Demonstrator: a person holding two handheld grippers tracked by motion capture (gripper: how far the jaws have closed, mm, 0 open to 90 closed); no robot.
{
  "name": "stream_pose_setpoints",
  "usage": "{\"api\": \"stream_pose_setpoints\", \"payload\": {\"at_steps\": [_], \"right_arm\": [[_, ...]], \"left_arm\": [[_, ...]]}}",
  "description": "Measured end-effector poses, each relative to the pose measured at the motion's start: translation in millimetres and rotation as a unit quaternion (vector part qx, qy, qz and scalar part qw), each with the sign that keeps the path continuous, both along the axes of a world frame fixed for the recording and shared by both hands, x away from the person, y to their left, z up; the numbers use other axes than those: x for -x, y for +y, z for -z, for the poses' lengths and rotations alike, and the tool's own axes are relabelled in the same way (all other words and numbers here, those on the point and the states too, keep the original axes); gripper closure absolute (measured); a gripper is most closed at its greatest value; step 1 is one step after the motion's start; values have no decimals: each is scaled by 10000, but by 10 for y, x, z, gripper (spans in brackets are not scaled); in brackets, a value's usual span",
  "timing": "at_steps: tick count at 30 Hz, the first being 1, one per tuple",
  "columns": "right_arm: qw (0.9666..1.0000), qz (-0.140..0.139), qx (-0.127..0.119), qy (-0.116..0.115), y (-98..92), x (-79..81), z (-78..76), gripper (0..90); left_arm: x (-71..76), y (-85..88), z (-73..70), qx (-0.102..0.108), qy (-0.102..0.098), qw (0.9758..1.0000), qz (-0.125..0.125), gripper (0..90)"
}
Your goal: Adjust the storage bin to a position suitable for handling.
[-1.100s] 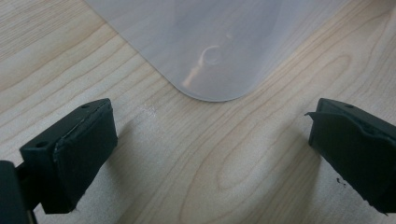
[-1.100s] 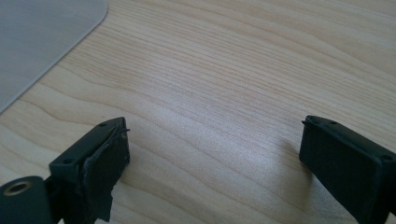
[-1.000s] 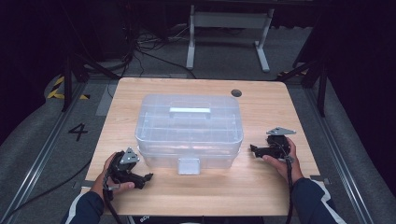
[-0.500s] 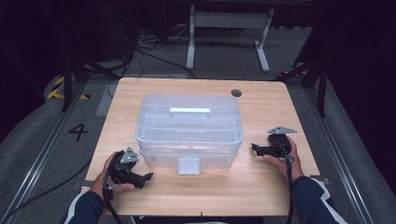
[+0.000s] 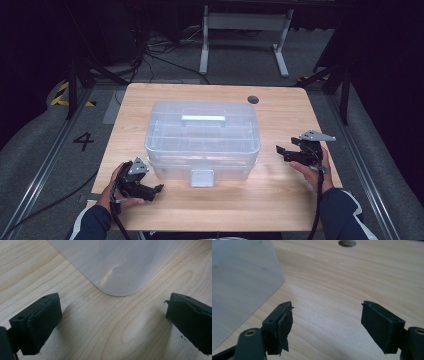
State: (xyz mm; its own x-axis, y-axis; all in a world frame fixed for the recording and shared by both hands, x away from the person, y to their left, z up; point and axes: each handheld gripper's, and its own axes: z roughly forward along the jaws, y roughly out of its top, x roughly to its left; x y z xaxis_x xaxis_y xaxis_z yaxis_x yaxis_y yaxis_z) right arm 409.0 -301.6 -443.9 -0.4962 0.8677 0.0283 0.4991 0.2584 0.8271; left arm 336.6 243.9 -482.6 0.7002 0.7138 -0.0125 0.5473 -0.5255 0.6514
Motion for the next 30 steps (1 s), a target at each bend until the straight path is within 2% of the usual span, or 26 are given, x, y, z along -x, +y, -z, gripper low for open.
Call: {"api": "stream_pose_setpoints", "payload": {"at_steps": [2, 9, 20, 30], "right_arm": [[9998, -140, -104, 44, 27, 35, -69, 264], [9992, -327, -81, -198, 108, 151, -262, 278], [9968, -589, 71, -530, 211, 285, -459, 282], [9940, -793, 68, -746, 291, 385, -591, 283]], "left_arm": [[-1, 3, 1, 4, -10, 10000, 8, 10], [4, 3, 4, 25, -28, 10000, -26, 14], [4, 3, 4, 25, -30, 10000, -26, 14], [5, 3, 3, 24, -29, 10000, -28, 14]]}}
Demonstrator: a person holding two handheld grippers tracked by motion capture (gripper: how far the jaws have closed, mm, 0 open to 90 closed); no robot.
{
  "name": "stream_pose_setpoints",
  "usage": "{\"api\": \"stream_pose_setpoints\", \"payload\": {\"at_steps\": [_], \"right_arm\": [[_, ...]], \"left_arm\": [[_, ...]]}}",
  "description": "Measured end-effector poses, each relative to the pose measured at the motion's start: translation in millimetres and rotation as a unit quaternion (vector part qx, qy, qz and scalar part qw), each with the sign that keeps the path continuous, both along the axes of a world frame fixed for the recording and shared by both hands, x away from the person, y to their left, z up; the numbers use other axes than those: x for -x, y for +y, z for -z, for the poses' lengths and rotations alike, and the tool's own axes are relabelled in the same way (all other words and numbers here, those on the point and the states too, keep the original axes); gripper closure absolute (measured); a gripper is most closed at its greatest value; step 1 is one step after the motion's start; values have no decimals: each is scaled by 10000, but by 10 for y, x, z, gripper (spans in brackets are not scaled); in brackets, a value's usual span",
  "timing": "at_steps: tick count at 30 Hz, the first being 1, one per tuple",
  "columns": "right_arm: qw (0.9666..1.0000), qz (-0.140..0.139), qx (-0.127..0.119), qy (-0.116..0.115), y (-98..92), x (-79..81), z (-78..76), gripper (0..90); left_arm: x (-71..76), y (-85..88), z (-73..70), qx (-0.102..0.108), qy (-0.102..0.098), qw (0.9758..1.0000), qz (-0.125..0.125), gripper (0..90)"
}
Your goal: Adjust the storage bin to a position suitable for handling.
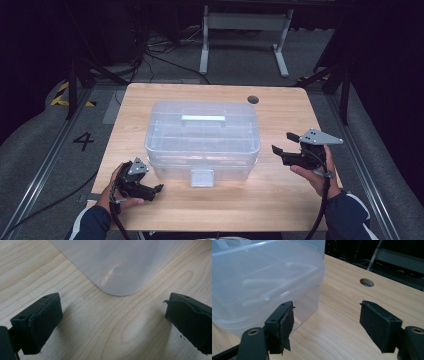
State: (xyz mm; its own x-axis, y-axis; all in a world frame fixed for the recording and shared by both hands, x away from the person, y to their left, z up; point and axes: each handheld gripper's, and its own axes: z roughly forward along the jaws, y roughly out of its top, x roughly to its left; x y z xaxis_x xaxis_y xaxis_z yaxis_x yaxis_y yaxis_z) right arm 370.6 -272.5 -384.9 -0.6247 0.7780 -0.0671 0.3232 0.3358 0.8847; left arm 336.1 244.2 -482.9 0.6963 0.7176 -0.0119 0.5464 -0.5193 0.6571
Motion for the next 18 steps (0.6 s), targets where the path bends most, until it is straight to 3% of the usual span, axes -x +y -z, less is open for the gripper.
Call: {"api": "stream_pose_setpoints", "payload": {"at_steps": [10, 18], "right_arm": [[9997, -185, -18, -163, 53, 45, -124, 283], [9992, -284, -144, -250, 59, -84, -290, 291]], "left_arm": [[0, 0, 0, -2, 0, 10000, 2, 14], [0, 0, 0, 0, -1, 10000, 0, 14]]}}
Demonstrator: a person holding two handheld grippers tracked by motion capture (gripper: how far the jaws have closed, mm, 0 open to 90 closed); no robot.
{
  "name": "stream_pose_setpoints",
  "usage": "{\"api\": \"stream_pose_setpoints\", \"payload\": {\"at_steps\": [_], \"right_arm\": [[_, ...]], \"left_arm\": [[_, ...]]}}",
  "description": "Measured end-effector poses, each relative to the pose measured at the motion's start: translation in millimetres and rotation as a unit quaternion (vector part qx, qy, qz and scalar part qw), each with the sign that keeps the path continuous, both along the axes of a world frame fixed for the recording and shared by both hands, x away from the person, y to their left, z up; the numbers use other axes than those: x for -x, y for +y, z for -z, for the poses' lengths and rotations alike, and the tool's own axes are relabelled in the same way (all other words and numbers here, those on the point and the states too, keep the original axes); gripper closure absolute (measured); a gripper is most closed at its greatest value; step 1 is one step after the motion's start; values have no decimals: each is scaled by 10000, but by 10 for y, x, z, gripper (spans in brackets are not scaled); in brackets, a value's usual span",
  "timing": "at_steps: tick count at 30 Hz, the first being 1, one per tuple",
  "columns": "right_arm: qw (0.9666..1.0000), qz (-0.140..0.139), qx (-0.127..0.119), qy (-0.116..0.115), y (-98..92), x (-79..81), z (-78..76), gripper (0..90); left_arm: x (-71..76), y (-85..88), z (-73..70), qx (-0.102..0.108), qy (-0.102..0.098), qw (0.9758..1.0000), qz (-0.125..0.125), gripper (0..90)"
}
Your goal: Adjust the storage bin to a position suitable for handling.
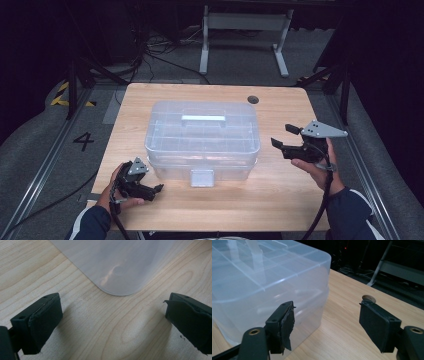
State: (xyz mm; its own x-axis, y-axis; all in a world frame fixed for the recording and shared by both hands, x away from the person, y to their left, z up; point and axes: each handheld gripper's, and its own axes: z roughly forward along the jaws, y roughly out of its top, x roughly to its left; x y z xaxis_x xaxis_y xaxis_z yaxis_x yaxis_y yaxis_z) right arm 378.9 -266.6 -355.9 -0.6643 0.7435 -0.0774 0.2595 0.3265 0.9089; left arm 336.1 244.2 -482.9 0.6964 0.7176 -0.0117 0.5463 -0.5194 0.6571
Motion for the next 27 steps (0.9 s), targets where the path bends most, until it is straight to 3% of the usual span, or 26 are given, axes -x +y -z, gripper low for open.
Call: {"api": "stream_pose_setpoints", "payload": {"at_steps": [10, 19, 27], "right_arm": [[9992, -400, 25, -67, 197, -198, -168, 291], [9980, -625, 3, -103, 371, -254, -284, 316], [9952, -955, 191, -94, 617, -297, -326, 341]], "left_arm": [[0, 0, 0, 0, -1, 10000, -3, 14], [4, -1, 0, 5, 18, 10000, -14, 14], [6, -2, 0, 5, 11, 10000, -32, 14]]}}
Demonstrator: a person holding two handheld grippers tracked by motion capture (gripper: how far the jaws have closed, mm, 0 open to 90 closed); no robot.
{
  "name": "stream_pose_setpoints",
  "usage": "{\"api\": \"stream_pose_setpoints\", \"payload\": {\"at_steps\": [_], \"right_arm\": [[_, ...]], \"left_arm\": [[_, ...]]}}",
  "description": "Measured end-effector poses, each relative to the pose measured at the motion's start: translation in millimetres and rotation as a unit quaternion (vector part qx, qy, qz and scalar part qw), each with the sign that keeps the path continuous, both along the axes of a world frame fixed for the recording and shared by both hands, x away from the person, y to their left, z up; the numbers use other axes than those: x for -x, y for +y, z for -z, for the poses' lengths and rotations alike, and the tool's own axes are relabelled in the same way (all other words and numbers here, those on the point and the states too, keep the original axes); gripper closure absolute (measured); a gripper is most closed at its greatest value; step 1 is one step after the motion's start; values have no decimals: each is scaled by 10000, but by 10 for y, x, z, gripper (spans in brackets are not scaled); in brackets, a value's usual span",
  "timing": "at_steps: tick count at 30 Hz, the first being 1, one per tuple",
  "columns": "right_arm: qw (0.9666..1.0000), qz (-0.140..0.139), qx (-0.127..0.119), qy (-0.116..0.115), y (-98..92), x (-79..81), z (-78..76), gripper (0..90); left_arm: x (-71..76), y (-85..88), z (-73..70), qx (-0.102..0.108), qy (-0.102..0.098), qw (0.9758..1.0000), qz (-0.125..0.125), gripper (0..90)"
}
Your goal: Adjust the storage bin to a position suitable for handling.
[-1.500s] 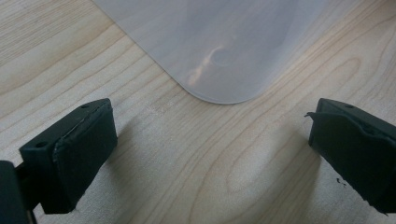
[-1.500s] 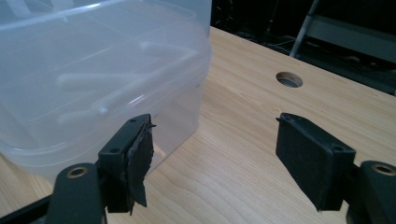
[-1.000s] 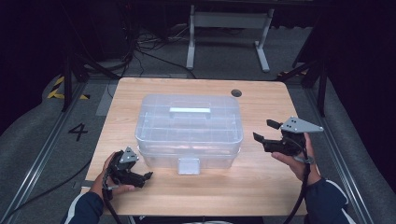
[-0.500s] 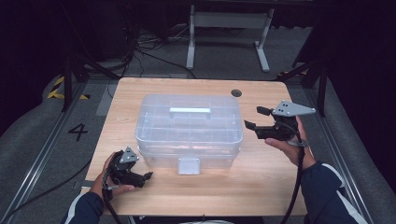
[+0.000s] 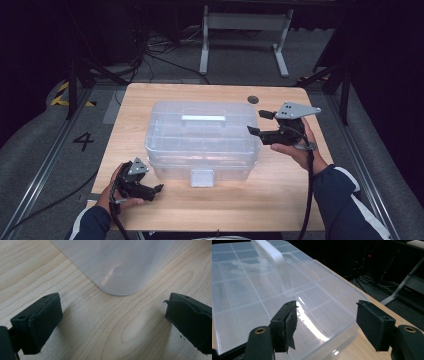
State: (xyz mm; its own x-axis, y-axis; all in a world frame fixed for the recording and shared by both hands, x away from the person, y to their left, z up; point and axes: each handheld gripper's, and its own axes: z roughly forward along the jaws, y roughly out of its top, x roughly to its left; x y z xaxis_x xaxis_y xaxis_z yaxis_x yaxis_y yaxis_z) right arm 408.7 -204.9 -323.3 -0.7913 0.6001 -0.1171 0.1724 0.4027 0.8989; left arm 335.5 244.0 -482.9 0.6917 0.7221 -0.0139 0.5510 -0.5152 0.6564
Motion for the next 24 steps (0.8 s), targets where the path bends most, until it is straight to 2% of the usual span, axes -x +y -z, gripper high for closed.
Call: {"api": "stream_pose_setpoints", "payload": {"at_steps": [10, 16, 20, 24], "right_arm": [[9996, -238, 160, 64, 191, -40, -32, 427], [9989, -359, 295, 67, 318, -61, -57, 449], [9976, -521, 444, 47, 411, -77, -83, 512], [9968, -639, 480, 58, 474, -98, -92, 561]], "left_arm": [[5, -1, -2, -1, 15, 10000, -17, 14], [4, -1, 0, 1, -3, 10000, -19, 14], [4, -3, 3, 16, -7, 10000, -22, 15], [7, -4, 3, 22, -3, 10000, -35, 14]]}}
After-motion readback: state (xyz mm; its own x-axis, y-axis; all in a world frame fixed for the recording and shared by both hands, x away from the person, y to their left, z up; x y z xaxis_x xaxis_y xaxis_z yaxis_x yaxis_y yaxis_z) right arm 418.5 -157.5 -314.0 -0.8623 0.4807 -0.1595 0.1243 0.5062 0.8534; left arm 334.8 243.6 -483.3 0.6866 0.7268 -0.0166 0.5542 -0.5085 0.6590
